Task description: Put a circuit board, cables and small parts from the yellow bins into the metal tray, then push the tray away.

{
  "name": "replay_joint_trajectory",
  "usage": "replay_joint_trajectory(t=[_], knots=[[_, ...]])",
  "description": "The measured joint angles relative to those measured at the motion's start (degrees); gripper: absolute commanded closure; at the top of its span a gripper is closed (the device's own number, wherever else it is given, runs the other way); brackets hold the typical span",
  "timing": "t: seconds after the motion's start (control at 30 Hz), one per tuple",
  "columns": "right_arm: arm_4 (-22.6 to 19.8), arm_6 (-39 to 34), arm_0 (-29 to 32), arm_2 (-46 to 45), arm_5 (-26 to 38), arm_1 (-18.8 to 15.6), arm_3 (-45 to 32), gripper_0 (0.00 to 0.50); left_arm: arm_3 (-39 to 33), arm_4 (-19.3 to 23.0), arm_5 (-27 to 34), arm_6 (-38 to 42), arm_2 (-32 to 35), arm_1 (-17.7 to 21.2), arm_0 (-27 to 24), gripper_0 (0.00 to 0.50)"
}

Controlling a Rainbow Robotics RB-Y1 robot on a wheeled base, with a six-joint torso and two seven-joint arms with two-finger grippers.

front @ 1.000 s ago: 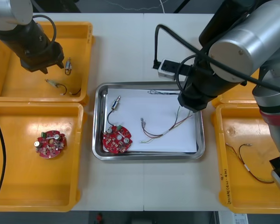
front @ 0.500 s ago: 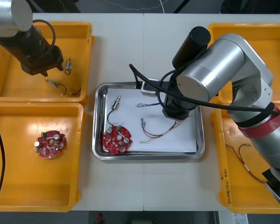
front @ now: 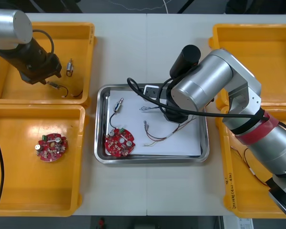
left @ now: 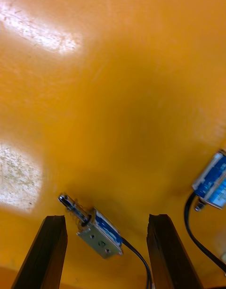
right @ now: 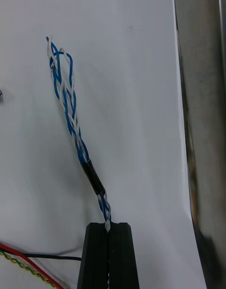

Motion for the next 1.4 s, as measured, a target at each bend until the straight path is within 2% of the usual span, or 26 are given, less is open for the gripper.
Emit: replay_joint_trajectory(t=[0.27, 0.37, 0.4, 0.43, 0.47, 0.53, 0.57, 0.7, 1.07, 1.1, 1.13, 1.17, 1.2, 1.4], knots=[[0.2, 0.9, 0.0, 0.8, -0.9, 0.0, 1.4, 0.5, 1.5, 0.0, -1.7, 0.0, -0.9, 0.0, 0.0, 0.0], [0.6, 0.9, 0.0, 0.8, -1.7, 0.0, 2.4, 0.477, 1.6, 0.1, -1.7, 0.0, -1.1, 0.0, 0.0, 0.0], [0.9, 0.9, 0.0, 0.8, -1.8, 0.0, 2.5, 0.433, 1.7, 0.2, -1.7, 0.0, -1.2, 0.0, 0.0, 0.0], [1.2, 0.9, 0.0, 0.8, -1.9, 0.0, 2.5, 0.339, 1.9, 0.3, -1.7, 0.0, -1.2, 0.0, 0.0, 0.0], [1.3, 1.0, 0.0, 0.8, -2.2, 0.0, 2.5, 0.281, 2.2, 0.3, -1.7, 0.0, -1.3, 0.0, 0.0, 0.0], [1.6, 1.1, 0.0, 0.8, -2.7, 0.0, 2.5, 0.029, 2.8, 0.6, -1.7, 0.0, -1.3, 0.0, 0.0, 0.0], [1.9, 1.2, 0.0, 0.8, -2.9, 0.0, 2.5, 0.0, 3.0, 0.8, -1.7, 0.0, -1.3, 0.0, 0.1, 0.0], [3.4, 1.2, 0.0, 0.8, -3.1, 0.0, 2.5, 0.0, 3.3, 1.2, -1.7, 0.0, -1.5, 0.0, 0.4, 0.0], [3.4, 1.2, 0.0, 0.8, -3.0, 0.0, 2.5, 0.0, 3.3, 2.2, -1.8, 0.0, -2.8, 0.1, 0.5, 0.0], [3.3, 1.2, 0.0, 0.8, -2.8, 0.0, 2.5, 0.0, 3.3, 2.3, -1.8, 0.0, -2.8, 0.1, 0.5, 0.109], [3.2, 1.2, 0.0, 0.8, -2.6, 0.0, 2.5, 0.0, 3.3, 2.4, -1.8, 0.0, -2.8, 0.2, 0.5, 0.339], [3.0, 1.2, 0.0, 0.8, -2.4, 0.0, 2.5, 0.0, 3.3, 2.4, -1.8, 0.0, -2.8, 0.2, 0.5, 0.455], [2.6, 1.2, 0.0, 0.8, -2.1, 0.0, 2.5, 0.0, 3.3, 2.4, -1.8, 0.0, -2.8, 0.2, 0.5, 0.5], [1.5, 1.2, 0.0, 0.8, -0.1, 0.0, 2.3, 0.0, 3.3, 2.7, -1.8, 0.0, -2.8, 0.3, 0.6, 0.5]])
